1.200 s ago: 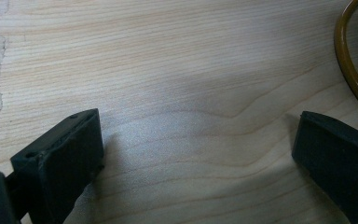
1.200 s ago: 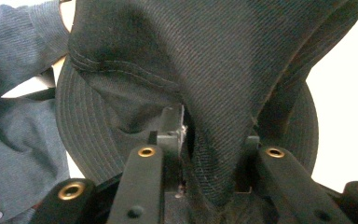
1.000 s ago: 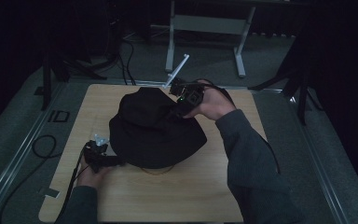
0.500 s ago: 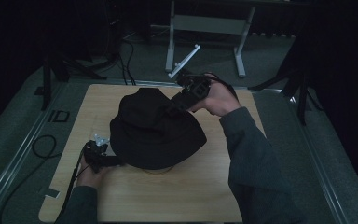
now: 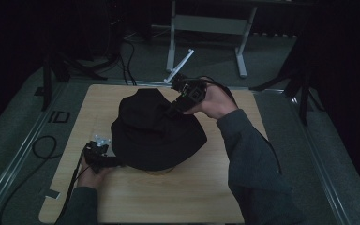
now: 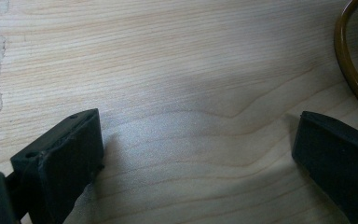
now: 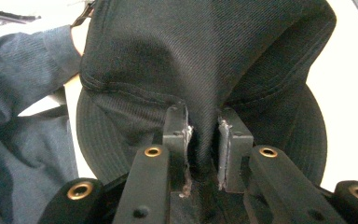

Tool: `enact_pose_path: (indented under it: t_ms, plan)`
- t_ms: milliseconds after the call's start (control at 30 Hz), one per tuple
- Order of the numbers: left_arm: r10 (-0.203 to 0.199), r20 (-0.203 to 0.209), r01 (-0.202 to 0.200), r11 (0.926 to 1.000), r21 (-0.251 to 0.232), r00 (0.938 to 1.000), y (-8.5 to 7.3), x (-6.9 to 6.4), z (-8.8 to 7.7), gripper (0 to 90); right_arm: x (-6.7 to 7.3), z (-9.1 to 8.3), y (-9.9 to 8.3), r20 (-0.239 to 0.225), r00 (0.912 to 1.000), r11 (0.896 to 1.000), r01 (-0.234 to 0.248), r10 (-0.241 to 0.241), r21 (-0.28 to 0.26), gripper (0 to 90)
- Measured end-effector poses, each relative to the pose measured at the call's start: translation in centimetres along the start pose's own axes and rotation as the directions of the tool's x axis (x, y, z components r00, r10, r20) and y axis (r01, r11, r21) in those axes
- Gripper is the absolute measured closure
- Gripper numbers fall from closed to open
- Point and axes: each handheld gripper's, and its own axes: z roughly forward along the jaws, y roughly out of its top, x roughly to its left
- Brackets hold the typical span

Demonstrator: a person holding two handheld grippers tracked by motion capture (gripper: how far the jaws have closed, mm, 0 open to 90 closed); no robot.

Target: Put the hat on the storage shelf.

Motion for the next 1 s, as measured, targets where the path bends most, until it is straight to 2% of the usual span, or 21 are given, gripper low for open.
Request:
enact_pose_path:
  t_ms: [67,233,467,600,767,1000]
  plan:
    - [0.0,0.0,0.0,1.0,0.0,1.0,0.0,0.0,0.0,2.0,0.0,-0.1,0.0,0.003,1.0,1.0,0.006,-0.006,-0.005,75.8]
    - [0.002,0.0,-0.002,1.0,0.003,1.0,0.0,0.0,0.0,2.0,-0.2,-1.3,-0.3,0.028,0.9994,0.998,-0.018,0.02,-0.062,52.1]
    - [0.003,0.0,-0.003,1.0,0.002,1.0,0.0,0.0,0.0,2.0,-0.1,-2.6,-1.2,0.063,0.9959,0.996,-0.061,0.066,-0.072,35.9]
    - [0.002,0.0,-0.002,1.0,0.003,1.0,0.0,0.0,0.0,2.0,-0.2,-2.9,-1.8,0.078,0.9942,0.996,-0.068,0.073,-0.062,30.0]
    - [0.002,0.0,-0.002,1.0,0.002,1.0,0.0,0.0,0.0,2.0,0.2,-3.5,-2.1,0.085,0.9944,0.996,-0.057,0.063,-0.067,28.8]
    - [0.002,0.0,-0.002,1.0,0.002,1.0,0.0,0.0,0.0,2.0,0.3,-4.2,-2.5,0.117,0.9909,0.996,-0.059,0.067,-0.066,28.5]
